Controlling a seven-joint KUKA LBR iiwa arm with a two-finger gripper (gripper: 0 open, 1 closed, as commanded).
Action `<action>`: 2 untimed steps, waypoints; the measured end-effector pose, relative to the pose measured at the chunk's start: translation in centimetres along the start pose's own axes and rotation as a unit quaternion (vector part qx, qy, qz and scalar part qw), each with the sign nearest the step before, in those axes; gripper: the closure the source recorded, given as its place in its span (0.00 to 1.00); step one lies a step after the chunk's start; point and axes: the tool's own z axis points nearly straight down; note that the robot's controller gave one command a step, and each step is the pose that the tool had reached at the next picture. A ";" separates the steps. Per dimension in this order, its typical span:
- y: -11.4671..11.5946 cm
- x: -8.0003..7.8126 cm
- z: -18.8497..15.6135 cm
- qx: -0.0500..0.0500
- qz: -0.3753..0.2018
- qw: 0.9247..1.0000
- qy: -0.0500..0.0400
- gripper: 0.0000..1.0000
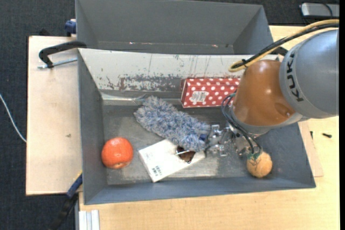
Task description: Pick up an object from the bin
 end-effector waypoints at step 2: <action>0.0 -1.0 0.1 0.000 -0.003 1.000 0.004 1.00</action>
Offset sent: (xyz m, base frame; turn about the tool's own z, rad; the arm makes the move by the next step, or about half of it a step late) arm -0.0017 -0.0070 -0.0035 0.0229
